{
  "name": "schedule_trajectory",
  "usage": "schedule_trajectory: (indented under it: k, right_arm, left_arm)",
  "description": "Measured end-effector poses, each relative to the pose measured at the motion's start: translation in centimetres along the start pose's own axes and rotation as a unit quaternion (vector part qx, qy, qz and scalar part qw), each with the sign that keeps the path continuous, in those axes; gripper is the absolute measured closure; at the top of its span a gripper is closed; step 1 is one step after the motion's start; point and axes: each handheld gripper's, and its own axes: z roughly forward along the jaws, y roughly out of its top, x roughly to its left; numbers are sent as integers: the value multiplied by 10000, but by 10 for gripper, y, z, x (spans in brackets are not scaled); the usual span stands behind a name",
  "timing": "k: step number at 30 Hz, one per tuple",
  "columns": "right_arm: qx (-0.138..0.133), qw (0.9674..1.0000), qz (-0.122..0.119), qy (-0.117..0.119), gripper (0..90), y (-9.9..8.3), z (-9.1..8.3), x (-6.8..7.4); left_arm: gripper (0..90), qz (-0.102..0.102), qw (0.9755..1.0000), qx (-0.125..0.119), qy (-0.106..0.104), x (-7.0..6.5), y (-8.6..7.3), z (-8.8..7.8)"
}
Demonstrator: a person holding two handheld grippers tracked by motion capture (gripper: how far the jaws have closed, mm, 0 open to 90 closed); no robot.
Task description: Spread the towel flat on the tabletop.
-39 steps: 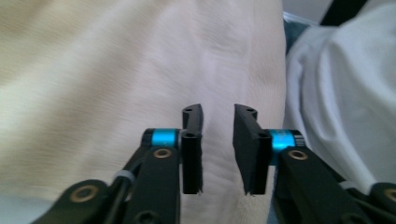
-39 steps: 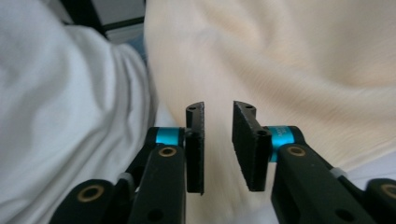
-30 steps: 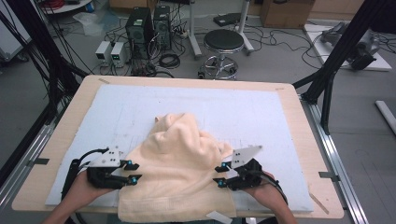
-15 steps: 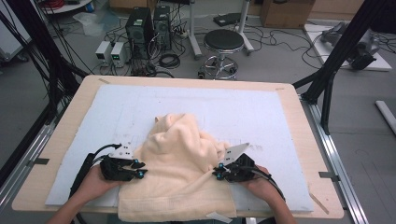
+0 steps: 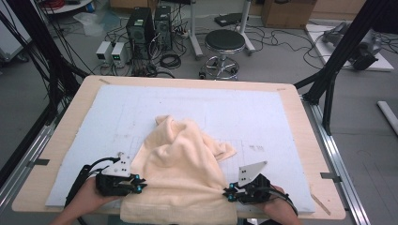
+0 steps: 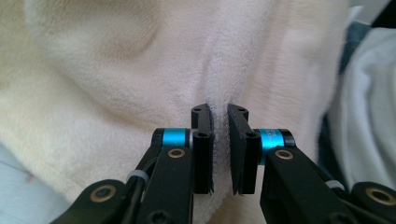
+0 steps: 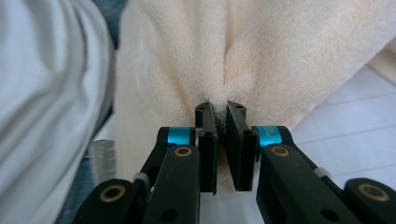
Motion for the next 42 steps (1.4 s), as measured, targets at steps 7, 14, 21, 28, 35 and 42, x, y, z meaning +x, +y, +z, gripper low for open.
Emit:
schedule_trajectory:
  k: [7,14,21,28,35,42]
  right_arm:
    - [-516,9983,73,-246,685,15,-15,-9]
    - [-569,9959,-68,-694,616,35,-5,-37]
    - [52,9970,-21,-771,637,35,27,-54]
    - [185,9972,-134,-711,877,32,33,-51]
    - [103,9978,131,-642,882,19,14,-49]
    - [-16,9974,131,-715,882,7,-9,-35]
  left_arm:
    - [627,-202,9987,-454,145,11,6,-19]
    - [522,-387,9961,-630,487,39,14,-9]
    - [577,-538,9962,105,671,54,7,22]
    - [646,-470,9956,68,809,48,6,23]
    - [775,-428,9964,111,718,41,8,22]
    - [812,-391,9982,44,458,24,8,19]
